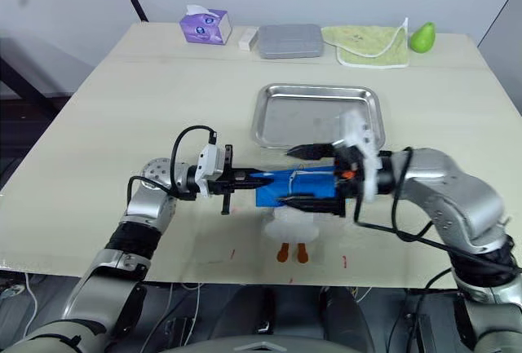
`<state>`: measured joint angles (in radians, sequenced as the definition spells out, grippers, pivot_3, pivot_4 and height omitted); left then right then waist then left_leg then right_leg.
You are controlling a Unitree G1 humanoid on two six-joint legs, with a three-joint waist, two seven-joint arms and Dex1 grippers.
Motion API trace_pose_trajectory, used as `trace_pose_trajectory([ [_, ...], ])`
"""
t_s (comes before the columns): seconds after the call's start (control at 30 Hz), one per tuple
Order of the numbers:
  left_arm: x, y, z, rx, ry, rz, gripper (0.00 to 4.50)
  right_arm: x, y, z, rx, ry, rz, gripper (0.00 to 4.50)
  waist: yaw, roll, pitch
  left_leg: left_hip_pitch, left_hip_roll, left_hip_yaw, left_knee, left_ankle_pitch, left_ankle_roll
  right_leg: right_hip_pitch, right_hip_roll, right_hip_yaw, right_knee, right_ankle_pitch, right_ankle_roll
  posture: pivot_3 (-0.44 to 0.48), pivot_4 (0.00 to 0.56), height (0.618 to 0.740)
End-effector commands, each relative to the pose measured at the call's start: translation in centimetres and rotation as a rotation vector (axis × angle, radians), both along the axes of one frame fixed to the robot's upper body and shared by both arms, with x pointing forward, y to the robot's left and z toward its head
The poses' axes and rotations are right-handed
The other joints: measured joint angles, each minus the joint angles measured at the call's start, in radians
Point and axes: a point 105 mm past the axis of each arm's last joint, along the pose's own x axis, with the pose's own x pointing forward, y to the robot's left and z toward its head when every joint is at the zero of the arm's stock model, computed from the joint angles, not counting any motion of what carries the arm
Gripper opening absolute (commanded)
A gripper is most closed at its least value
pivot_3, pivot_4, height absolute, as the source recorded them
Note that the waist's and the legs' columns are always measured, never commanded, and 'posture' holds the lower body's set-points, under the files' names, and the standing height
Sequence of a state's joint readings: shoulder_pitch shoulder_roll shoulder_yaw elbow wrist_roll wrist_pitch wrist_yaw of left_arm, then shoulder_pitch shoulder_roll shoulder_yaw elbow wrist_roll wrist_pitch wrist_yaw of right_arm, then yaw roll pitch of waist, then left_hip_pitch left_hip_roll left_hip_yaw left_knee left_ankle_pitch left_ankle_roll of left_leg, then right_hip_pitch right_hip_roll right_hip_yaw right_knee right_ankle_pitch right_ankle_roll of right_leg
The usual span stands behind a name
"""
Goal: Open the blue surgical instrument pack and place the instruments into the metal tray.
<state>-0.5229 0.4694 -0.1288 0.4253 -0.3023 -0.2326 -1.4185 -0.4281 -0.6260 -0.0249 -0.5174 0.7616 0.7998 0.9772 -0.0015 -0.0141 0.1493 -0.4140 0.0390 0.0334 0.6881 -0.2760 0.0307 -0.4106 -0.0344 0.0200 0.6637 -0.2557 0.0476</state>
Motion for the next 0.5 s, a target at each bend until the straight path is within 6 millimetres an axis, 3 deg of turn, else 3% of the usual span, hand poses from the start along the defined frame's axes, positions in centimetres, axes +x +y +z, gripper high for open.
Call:
trace_pose_trajectory([
  [0.03, -0.9, -0.1, -0.9, 0.051, 0.011, -0.039, 0.0, -1.5, -4.1, -0.4, -0.043, -0.049, -0.096, 4.48, 0.015, 0.0, 0.0, 0.0, 0.0, -0.001, 0.0, 0.0, 0.0, 0.0, 0.0, -0.001, 0.0, 0.0, 0.0, 0.0, 0.15, 0.736],
  [0.33, -0.9, 0.5, -0.5, 0.073, -0.017, -0.039, 0.0, -3.7, -12.8, -1.5, -0.177, -0.029, -0.392, 4.48, 0.016, 0.0, 0.0, 0.001, 0.0, 0.0, 0.0, 0.0, 0.0, 0.001, 0.001, 0.001, 0.0, 0.0, 0.0, 0.0, 0.15, 0.736],
  [0.5, -1.1, 1.0, -0.6, 0.086, -0.023, -0.045, 0.0, -5.0, -15.2, -1.6, -0.22, -0.01, -0.454, 4.48, 0.007, 0.0, -0.001, 0.002, 0.0, 0.001, 0.0, 0.0, 0.0, 0.001, 0.002, 0.003, 0.0, 0.0, 0.0, 0.0, 0.15, 0.736],
])
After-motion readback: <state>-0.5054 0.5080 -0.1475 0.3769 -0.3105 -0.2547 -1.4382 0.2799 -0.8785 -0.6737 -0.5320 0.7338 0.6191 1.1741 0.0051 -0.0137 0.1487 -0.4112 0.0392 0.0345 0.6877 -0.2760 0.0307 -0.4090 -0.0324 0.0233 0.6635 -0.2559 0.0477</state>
